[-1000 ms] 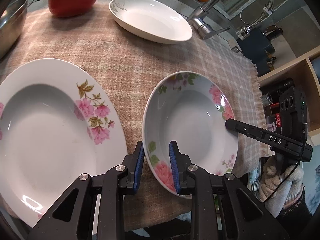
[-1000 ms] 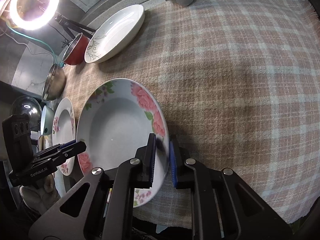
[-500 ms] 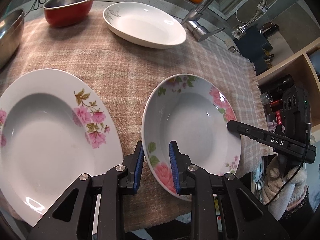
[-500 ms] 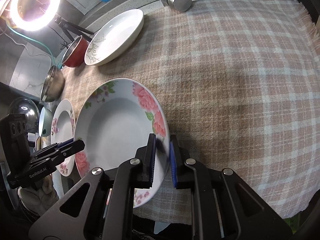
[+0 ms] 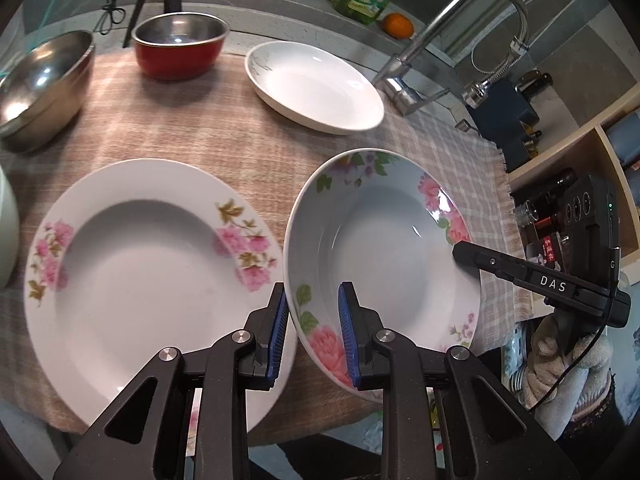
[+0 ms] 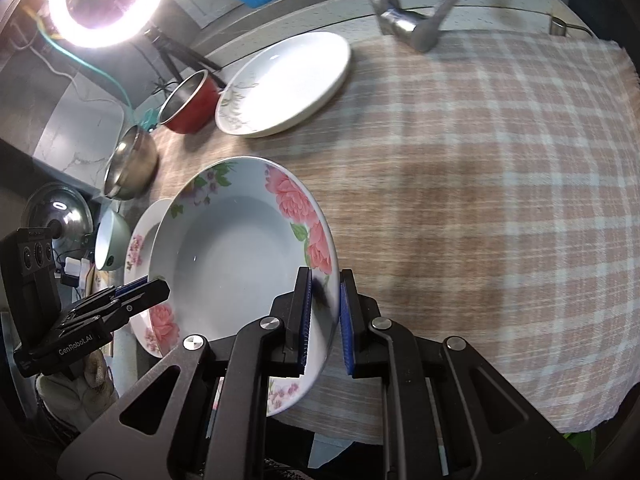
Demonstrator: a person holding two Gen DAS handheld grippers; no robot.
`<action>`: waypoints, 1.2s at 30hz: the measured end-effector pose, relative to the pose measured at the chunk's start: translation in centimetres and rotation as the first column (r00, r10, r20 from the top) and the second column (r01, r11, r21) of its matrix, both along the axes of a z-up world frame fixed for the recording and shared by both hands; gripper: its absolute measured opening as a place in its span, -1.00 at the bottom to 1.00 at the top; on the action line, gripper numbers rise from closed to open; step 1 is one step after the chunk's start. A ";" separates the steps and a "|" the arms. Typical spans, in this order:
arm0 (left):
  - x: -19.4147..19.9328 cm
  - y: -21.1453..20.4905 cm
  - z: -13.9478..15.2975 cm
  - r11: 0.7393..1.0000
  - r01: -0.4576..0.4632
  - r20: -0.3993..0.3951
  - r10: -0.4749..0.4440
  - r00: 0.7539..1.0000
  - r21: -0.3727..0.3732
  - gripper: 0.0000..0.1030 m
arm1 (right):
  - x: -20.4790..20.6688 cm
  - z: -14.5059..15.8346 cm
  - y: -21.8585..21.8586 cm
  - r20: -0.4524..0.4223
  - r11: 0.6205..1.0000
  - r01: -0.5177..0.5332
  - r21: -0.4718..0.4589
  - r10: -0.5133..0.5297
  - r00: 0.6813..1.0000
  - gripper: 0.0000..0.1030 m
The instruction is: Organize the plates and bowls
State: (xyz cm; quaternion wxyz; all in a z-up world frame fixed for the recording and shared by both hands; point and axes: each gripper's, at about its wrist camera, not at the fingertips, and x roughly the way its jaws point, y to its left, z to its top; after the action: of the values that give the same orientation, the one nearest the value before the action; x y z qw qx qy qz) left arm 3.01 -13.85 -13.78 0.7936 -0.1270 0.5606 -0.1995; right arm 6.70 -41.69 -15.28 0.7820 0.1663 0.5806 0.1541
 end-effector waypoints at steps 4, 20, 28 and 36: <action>-0.4 2.1 0.2 1.000 -0.029 -0.003 0.029 1.000 0.003 -0.57 | 0.3 0.2 2.4 0.004 0.999 -0.033 0.003 0.033 0.999 -0.74; -1.7 9.8 -0.6 0.990 -0.139 -0.024 0.140 0.990 0.038 -0.57 | 0.8 -0.4 11.4 -0.004 0.988 -0.154 -0.001 0.154 0.988 -0.74; -1.9 12.6 -1.3 0.982 -0.178 -0.034 0.181 0.983 0.059 -0.57 | 1.3 -0.9 15.0 -0.006 0.977 -0.211 -0.027 0.211 0.977 -0.74; -1.9 14.1 -2.0 0.980 -0.185 -0.042 0.188 0.981 0.075 -0.57 | 1.4 -1.6 16.8 -0.022 0.972 -0.230 -0.053 0.229 0.973 -0.73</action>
State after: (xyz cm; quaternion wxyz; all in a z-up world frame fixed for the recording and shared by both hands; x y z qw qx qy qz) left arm 1.14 0.22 -15.76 0.7988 -0.1554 0.5723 -0.1010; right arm 8.06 -24.88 -16.85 0.7585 0.0778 0.6062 0.2262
